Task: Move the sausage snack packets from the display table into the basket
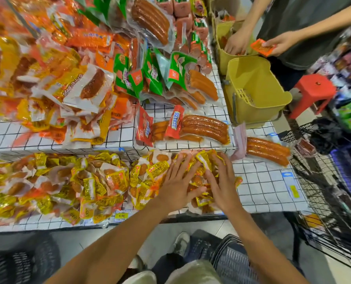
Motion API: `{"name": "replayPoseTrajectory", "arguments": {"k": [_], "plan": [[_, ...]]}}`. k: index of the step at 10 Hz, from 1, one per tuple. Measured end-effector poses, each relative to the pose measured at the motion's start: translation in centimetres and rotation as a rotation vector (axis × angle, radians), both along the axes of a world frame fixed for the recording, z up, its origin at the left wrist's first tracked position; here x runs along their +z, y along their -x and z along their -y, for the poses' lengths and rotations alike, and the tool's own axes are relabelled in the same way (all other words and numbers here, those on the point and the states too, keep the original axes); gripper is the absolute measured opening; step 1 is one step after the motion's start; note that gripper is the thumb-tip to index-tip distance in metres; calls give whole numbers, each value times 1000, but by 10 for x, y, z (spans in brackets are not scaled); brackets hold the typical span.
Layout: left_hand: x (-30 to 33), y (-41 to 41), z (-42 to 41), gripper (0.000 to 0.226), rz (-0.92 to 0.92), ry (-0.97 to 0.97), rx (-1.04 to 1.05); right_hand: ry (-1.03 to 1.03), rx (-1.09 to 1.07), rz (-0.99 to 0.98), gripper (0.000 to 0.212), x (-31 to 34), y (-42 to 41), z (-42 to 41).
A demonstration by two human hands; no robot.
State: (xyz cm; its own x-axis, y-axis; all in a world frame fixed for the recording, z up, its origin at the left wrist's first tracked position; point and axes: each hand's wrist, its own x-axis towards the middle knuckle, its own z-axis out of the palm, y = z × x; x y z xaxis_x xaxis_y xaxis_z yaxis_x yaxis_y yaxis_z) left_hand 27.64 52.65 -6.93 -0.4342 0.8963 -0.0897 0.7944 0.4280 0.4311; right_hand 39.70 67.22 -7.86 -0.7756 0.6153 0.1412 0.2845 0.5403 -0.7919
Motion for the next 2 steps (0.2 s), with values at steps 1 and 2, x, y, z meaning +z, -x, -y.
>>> {"name": "replayPoseTrajectory", "arguments": {"k": [1,2], "plan": [[10,6,13,71,77,-57,-9,-14,-49,27,57,14,-16,15],[23,12,29,61,87,-83,-46,-17,-55,61,57,30,-26,31]]}}
